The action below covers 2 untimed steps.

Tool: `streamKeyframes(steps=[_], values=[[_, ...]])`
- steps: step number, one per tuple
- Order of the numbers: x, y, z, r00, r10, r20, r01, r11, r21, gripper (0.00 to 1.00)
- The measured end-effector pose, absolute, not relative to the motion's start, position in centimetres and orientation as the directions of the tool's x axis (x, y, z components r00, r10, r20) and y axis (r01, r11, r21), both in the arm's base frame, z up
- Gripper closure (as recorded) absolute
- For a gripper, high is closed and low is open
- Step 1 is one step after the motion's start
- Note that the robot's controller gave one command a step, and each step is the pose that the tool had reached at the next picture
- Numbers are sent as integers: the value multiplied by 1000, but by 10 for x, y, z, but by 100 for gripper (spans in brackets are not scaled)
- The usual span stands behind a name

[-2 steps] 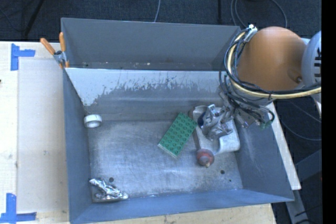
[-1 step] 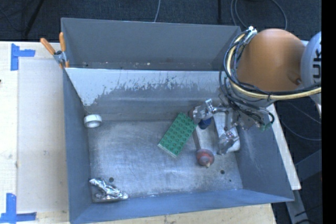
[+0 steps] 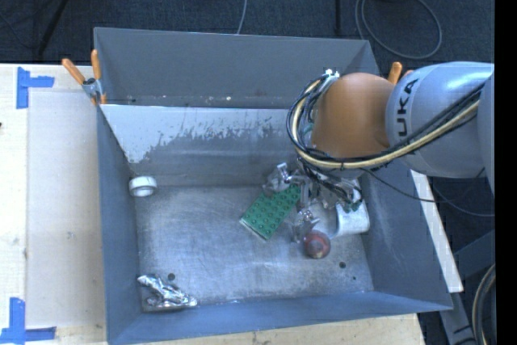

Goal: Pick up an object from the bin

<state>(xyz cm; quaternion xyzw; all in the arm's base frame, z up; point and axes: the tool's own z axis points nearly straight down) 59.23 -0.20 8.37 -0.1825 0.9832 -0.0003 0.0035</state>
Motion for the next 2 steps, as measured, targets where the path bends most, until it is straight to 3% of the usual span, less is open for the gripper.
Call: streamKeyframes(steps=[1, 2], values=[[594, -1, 85, -935, -355, -15, -355, 935, -1, 100], [605, -2, 255, -894, -448, -9, -448, 894, -4, 100]])
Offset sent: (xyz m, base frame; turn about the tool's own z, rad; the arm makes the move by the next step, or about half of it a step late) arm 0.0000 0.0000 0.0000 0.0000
